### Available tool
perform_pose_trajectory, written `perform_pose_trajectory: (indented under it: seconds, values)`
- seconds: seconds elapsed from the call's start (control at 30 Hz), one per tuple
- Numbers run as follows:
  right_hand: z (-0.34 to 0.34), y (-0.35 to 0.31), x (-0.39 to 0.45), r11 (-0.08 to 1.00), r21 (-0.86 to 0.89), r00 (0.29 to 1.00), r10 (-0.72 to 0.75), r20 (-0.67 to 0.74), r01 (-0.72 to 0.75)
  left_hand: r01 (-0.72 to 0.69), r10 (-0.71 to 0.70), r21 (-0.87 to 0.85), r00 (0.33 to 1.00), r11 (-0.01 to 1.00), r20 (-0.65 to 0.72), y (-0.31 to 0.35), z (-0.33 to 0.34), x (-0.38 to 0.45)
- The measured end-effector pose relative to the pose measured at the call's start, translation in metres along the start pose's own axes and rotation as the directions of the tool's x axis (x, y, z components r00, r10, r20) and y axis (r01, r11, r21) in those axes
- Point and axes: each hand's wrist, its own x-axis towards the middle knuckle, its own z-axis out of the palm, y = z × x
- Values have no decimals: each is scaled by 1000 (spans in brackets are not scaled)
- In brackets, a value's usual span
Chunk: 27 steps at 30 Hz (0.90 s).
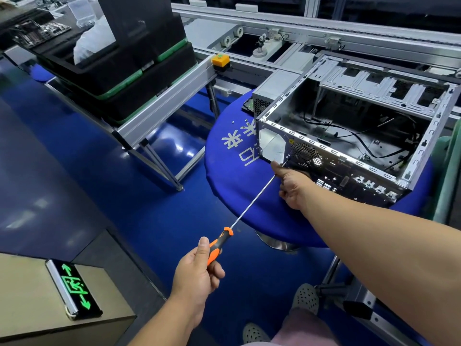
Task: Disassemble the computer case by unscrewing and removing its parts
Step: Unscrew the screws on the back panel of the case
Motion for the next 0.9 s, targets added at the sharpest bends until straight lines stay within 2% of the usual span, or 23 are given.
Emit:
perform_pose_trajectory:
  seconds: [0.1,0.2,0.27,0.37,0.57,0.7,0.9]
  values:
    - [0,3,-3,1000,-29,997,-8,75,11,3,-3,-17,1000,1000,-18,-2,-5,1]
    - [0,5,-5,1000,-13,998,-19,57,20,8,-8,-10,1000,1000,-15,-5,-10,1]
    - [0,3,-8,999,40,999,-8,49,6,9,-9,-6,1000,1000,-13,-6,-12,1]
    - [-3,-2,-12,977,208,996,28,86,-46,5,-4,4,1000,1000,-13,-6,-14,0]
    - [-3,-7,-16,867,478,987,92,129,-143,-10,9,-6,1000,1000,-25,-4,-12,2]
    - [2,-11,-15,734,654,983,122,135,-181,-11,9,-28,999,1000,-47,-4,-12,3]
    - [6,-17,-15,610,764,976,164,141,-212,-16,9,-79,997,997,-79,0,-14,3]
